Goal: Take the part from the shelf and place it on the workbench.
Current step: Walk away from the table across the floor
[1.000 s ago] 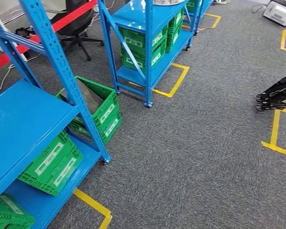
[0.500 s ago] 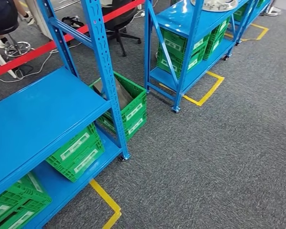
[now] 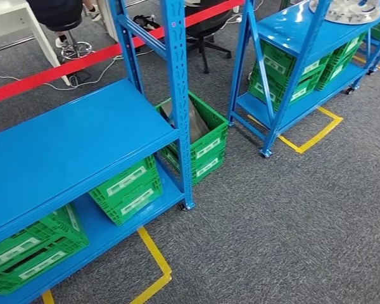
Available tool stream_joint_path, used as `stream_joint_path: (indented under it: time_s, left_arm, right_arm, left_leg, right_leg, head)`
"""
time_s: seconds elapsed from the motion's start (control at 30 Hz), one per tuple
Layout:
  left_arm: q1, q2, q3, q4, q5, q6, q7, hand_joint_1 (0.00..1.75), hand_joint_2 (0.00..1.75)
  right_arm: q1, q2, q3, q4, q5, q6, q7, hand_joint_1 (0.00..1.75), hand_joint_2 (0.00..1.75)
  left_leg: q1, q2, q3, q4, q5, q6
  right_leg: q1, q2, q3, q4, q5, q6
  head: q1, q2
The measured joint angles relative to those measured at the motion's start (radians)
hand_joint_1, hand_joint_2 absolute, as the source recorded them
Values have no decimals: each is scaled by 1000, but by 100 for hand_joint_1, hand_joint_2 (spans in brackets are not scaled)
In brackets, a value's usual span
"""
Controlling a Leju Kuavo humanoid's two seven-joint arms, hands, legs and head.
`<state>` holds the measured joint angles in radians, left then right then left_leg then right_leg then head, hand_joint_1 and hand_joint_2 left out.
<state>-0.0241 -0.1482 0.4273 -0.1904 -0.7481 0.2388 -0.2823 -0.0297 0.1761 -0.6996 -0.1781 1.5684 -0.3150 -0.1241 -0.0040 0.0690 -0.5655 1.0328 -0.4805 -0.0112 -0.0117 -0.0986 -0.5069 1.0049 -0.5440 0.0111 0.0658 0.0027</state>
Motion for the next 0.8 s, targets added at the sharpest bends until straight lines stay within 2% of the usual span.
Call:
stream_joint_path:
  time_s: [0.03, 0.1, 0.13, 0.17, 0.23, 0.27, 0.3, 0.33, 0.37, 0.4, 0.43, 0.47, 0.5, 0.53, 0.6, 0.63, 0.7, 0.73, 0.77, 0.8]
  left_arm:
    - [-1, 0, 0, 0, 0, 0, 0, 0, 0]
    - [1, 0, 2, 0, 5, -1, 8, 0, 0]
    - [2, 0, 3, 0, 8, -1, 14, 0, 0]
    - [2, 0, 4, 0, 12, -2, 21, 0, 0]
    - [0, -2, 8, 0, 17, -2, 32, 0, 0]
    - [-2, -2, 12, 0, 19, -2, 37, 0, 0]
    - [-2, -3, 15, 0, 20, -2, 42, 0, 0]
    - [-2, -4, 18, 0, 21, -2, 45, 0, 0]
    - [-1, -4, 20, 0, 21, -2, 48, 0, 0]
    - [-1, -5, 21, 0, 22, -1, 50, 0, 0]
    - [0, -6, 21, 0, 23, 1, 51, 0, 0]
    - [-2, -7, 22, 0, 24, 3, 51, 0, 0]
    - [-3, -9, 22, 0, 24, 7, 52, 0, 0]
    - [-3, -10, 22, 0, 25, 11, 54, 0, 0]
    - [-1, -14, 23, 0, 24, 18, 59, 0, 0]
    - [1, -15, 24, 0, 23, 20, 62, 0, 0]
    - [0, -17, 25, 0, 21, 21, 67, 0, 0]
    - [-1, -18, 26, 0, 20, 21, 68, 0, 0]
    - [-3, -18, 26, 0, 20, 21, 69, 0, 0]
    - [-5, -18, 26, 0, 20, 21, 69, 0, 0]
  right_arm:
    - [-1, 0, 0, 0, 0, 0, 0, 0, 0]
    - [-4, 0, 0, 0, 0, -1, 0, 0, 0]
    - [-5, 0, 0, 0, 0, -1, 0, 0, 0]
    - [-6, 0, 1, 0, 0, -1, 0, 0, 0]
    - [-4, 0, 1, 0, 1, -1, 0, 0, 0]
    - [-2, 0, 1, 0, 1, 0, 1, 0, 0]
    - [0, 0, 1, 0, 1, 0, 1, 0, 0]
    - [1, 0, 1, 0, 1, 1, 1, 0, 0]
    - [2, 0, 1, 0, 1, 1, 1, 0, 0]
    - [2, 0, 1, 0, 1, 1, 2, 0, 0]
    - [2, 0, 1, 0, 1, 1, 3, 0, 0]
    - [2, 0, 1, 0, 0, 1, 4, 0, 0]
    - [2, 0, 1, 0, 0, 1, 5, 0, 0]
    - [1, 0, 1, 1, 0, 1, 6, 0, 0]
    - [1, 0, 1, 1, -1, 2, 6, 0, 0]
    - [0, 1, 1, 1, -1, 2, 7, 0, 0]
    - [0, 2, 1, 1, -3, 1, 6, 0, 0]
    - [1, 2, 1, 1, -3, 1, 5, 0, 0]
    - [2, 2, 1, 1, -5, 1, 5, 0, 0]
    - [4, 2, 1, 1, -5, 1, 5, 0, 0]
  left_leg:
    - [-4, 9, 7, -16, -2, 6]
    - [-4, -12, 6, -23, -1, 15]
    - [-1, -23, 9, -27, 2, 21]
    - [2, -35, 11, -32, 5, 26]
    - [7, -60, 13, -37, 9, 34]
    - [7, -73, 12, -37, 9, 36]
    - [7, -87, 12, -37, 9, 36]
    - [7, -101, 13, -36, 8, 37]
    - [7, -116, 15, -36, 8, 36]
    - [8, -131, 17, -35, 7, 35]
    - [9, -145, 18, -33, 5, 32]
    - [9, -158, 17, -30, 3, 28]
    - [9, -170, 14, -26, 2, 22]
    - [9, -180, 9, -24, 2, 16]
    - [12, -201, 1, -24, 7, 5]
    - [12, -194, -2, -21, 4, -1]
    - [10, -144, -26, 32, -28, -11]
    - [9, -110, -53, 90, -58, -15]
    - [9, -89, -87, 160, -90, -19]
    - [10, -80, -118, 223, -113, -20]
  right_leg:
    - [2, -10, 3, 0, -3, 5]
    - [3, -28, 11, -5, -7, 16]
    - [1, -17, 11, 0, -14, 22]
    - [0, 6, 4, 21, -31, 27]
    - [-2, 69, -46, 128, -88, 32]
    - [-3, 86, -83, 199, -116, 33]
    - [-2, 93, -115, 255, -131, 34]
    - [-2, 96, -134, 280, -126, 34]
    - [-3, 98, -134, 263, -99, 34]
    - [-4, 104, -116, 209, -57, 33]
    - [-6, 122, -90, 140, -17, 31]
    - [-9, 144, -63, 74, 10, 30]
    - [-11, 163, -44, 32, 22, 27]
    - [-11, 175, -34, 14, 22, 23]
    - [-9, 164, -29, 10, 19, 12]
    - [-9, 152, -27, 8, 21, 5]
    - [-11, 126, -22, 2, 22, -8]
    - [-10, 110, -20, 1, 21, -12]
    - [-8, 94, -19, 1, 19, -16]
    - [-6, 77, -18, 1, 17, -18]
  head:
    - [0, 0]
    - [0, 0]
    - [1, 0]
    - [3, 0]
    - [7, 0]
    - [9, 0]
    - [9, 0]
    - [9, 0]
    - [9, 0]
    - [9, 0]
    - [9, 0]
    - [8, 0]
    - [8, 0]
    - [8, 0]
    - [8, 0]
    - [7, 0]
    - [2, 0]
    - [0, 0]
    - [-2, 0]
    - [-2, 0]
